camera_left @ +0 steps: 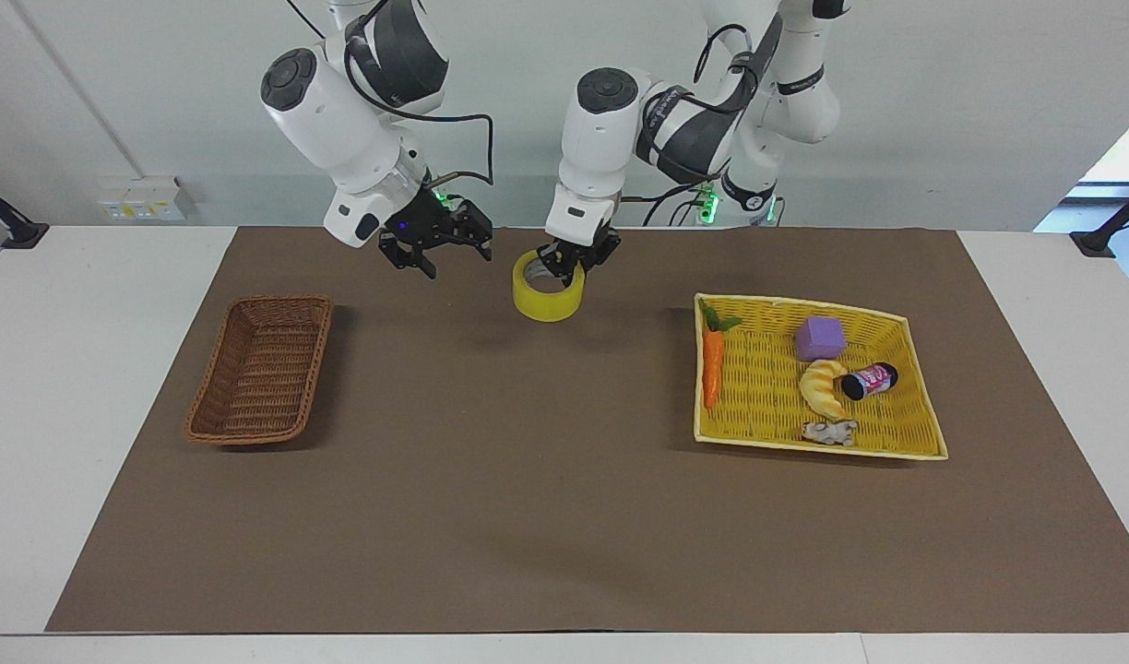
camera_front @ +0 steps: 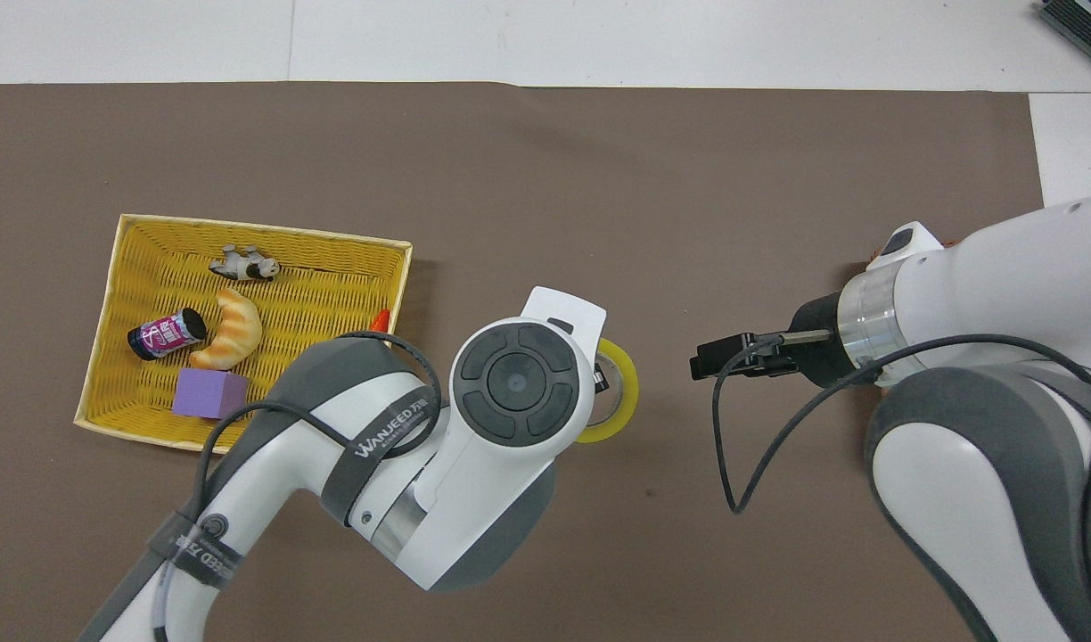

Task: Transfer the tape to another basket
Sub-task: 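Carry the tape toward the basket while the right gripper reaches to meet it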

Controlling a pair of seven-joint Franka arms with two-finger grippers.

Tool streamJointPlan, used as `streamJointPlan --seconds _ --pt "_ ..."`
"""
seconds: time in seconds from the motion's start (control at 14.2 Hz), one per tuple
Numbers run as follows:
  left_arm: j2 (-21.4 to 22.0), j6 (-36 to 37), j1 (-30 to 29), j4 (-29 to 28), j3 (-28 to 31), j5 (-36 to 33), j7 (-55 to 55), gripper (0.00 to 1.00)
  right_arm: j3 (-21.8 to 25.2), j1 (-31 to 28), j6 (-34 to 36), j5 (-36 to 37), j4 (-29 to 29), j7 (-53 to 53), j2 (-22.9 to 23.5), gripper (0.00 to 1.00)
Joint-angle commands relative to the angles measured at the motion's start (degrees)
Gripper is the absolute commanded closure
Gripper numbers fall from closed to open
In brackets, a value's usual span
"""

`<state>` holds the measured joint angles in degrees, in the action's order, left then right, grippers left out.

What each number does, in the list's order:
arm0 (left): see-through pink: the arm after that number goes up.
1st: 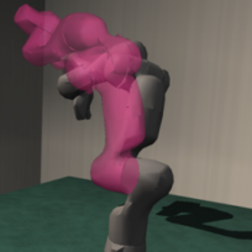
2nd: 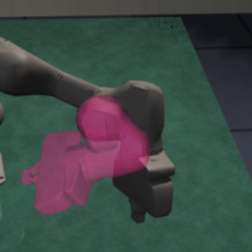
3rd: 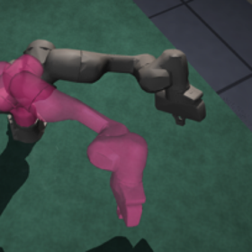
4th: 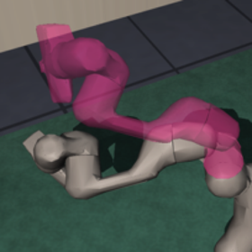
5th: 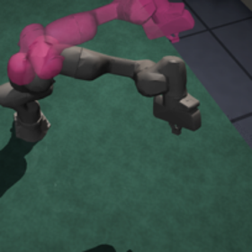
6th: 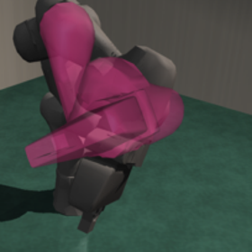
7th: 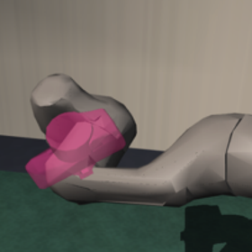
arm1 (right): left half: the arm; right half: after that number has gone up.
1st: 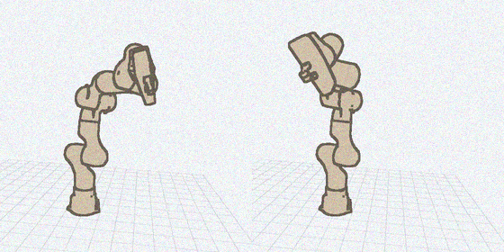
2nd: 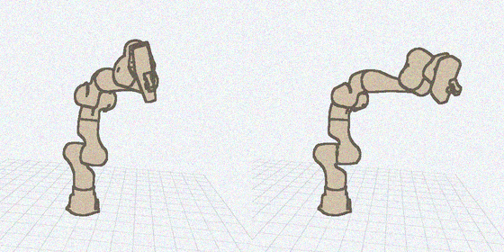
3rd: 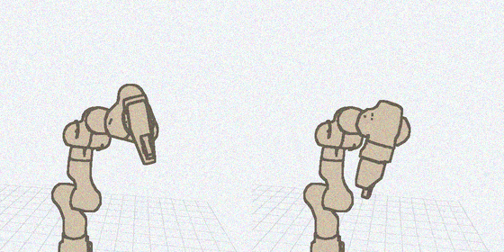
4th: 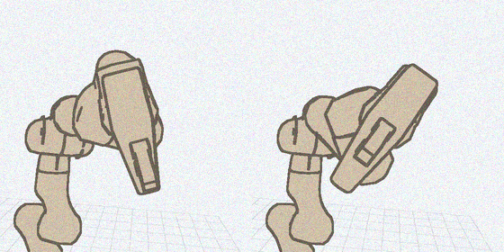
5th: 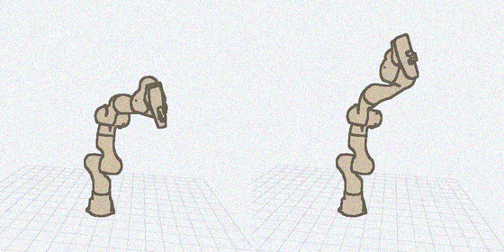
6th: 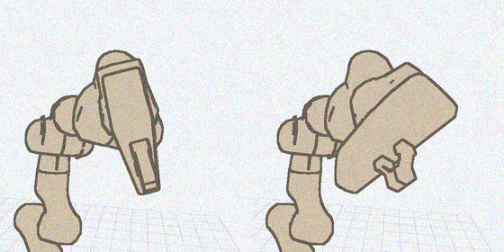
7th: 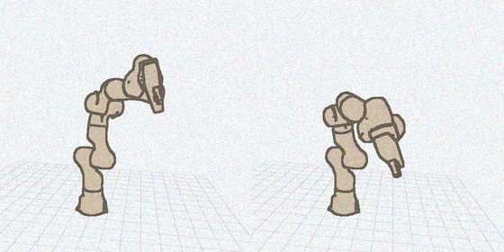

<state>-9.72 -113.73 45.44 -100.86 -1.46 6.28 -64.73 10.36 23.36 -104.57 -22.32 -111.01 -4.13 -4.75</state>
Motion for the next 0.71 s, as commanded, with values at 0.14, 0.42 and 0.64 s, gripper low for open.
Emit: streamJointPlan --seconds 0.14,0.42,0.64 --pt "-4.7 3.4 5.4 9.2 0.9 -0.5 -5.4 1.0 0.3 -2.1 -0.5 -1.9 -1.9 4.2 -1.2 0.0" --pt "-7.5 8.7 5.4 14.7 0.9 -1.7 -5.4 1.0 0.3 -4.5 1.7 -5.4 -1.9 6.8 -0.4 0.0" --pt "-8.9 10.9 5.4 17.7 0.9 -1.8 -5.7 1.0 0.3 -5.7 3.8 -7.5 -1.9 7.5 1.0 0.0"
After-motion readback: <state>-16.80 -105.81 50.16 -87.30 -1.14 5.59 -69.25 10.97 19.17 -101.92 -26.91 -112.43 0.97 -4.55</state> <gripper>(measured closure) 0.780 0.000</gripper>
